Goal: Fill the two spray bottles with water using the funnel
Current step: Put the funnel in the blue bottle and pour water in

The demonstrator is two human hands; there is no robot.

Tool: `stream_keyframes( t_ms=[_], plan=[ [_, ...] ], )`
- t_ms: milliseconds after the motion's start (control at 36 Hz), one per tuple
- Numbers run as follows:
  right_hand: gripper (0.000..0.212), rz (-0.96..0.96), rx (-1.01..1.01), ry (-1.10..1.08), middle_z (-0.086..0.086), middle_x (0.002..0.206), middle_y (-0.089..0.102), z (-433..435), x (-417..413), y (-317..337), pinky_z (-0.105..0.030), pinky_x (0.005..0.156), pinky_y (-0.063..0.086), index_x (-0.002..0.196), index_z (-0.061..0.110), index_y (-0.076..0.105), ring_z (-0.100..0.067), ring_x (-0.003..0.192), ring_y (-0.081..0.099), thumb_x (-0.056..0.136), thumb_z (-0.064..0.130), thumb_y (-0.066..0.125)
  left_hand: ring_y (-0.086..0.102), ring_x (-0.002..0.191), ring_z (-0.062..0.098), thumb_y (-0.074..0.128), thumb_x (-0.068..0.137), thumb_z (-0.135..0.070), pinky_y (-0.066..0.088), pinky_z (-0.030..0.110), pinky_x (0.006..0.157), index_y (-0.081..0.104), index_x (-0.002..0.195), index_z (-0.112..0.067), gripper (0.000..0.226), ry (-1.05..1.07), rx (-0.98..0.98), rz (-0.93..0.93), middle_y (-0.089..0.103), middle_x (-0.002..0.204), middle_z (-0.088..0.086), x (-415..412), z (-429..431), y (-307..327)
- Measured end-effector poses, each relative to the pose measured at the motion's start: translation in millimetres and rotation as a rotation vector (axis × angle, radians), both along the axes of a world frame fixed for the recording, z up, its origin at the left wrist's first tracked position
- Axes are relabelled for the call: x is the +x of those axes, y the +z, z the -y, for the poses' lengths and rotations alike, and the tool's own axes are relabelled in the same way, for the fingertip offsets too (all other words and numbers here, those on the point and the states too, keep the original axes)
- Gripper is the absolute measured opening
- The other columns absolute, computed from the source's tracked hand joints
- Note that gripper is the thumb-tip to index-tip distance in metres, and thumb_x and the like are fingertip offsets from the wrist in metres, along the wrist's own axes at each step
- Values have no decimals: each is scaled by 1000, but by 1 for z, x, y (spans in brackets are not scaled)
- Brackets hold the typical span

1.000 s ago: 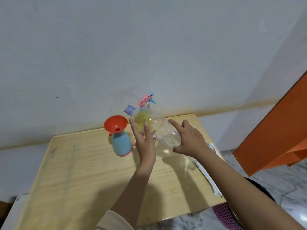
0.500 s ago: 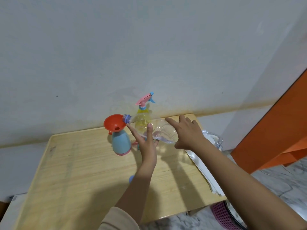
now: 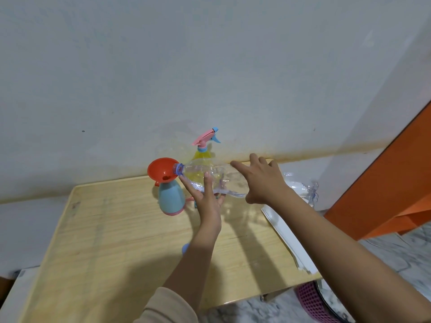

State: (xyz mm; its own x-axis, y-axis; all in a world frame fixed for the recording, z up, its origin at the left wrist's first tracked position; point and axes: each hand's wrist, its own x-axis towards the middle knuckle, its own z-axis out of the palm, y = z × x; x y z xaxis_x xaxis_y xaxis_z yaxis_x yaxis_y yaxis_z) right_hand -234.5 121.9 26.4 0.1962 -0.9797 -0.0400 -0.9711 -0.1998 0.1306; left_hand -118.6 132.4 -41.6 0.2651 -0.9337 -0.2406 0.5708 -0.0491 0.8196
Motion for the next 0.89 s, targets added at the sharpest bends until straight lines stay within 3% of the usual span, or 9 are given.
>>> stream_keyframes(
  t_ms=[83,139,250,361,500,778,889],
  plan=[
    [82,-24,4,6,-11,124,35,1,1,6,-40,92,36,138,33,24,-30,110,43,70,22,67,56,119,23,54,92,-40,50,38,85,0,143,-53,76,31,17,-25,38,141,-13,-2,3,-1],
    [80,-34,-5,10,-10,123,36,1,2,8,-40,91,36,138,32,25,-29,109,44,70,21,66,54,123,27,56,90,-44,52,31,75,0,141,-58,77,28,29,-42,31,152,-7,-3,3,1],
    [80,-45,-10,12,-10,120,37,2,2,11,-38,88,36,137,32,26,-29,106,44,69,21,66,55,121,34,58,87,-46,53,32,75,2,138,-63,77,12,31,-79,30,153,-2,-3,5,-1],
    [79,-55,-12,16,-9,120,37,3,3,12,-38,87,36,137,33,26,-28,106,44,69,22,66,60,115,26,57,89,-44,53,27,68,3,139,-61,75,16,5,-94,28,154,-3,-4,6,-2],
    [78,-58,-12,20,-9,119,37,3,4,16,-37,85,34,136,32,26,-28,105,44,70,22,65,51,126,28,53,93,-40,48,34,82,-1,143,-54,74,31,15,-91,33,152,-1,-5,6,-1],
    [78,-65,-18,24,-9,120,37,3,6,18,-38,86,35,136,32,26,-28,105,43,69,22,65,54,122,31,55,90,-45,50,30,74,-1,141,-58,76,15,23,-85,38,149,-2,-1,8,-2],
    [78,-63,-21,28,-9,120,37,3,6,17,-37,85,35,137,32,25,-28,105,44,70,23,65,54,123,28,52,93,-41,47,35,84,-2,143,-53,75,35,24,-79,40,143,-4,-2,6,2]
  ],
)
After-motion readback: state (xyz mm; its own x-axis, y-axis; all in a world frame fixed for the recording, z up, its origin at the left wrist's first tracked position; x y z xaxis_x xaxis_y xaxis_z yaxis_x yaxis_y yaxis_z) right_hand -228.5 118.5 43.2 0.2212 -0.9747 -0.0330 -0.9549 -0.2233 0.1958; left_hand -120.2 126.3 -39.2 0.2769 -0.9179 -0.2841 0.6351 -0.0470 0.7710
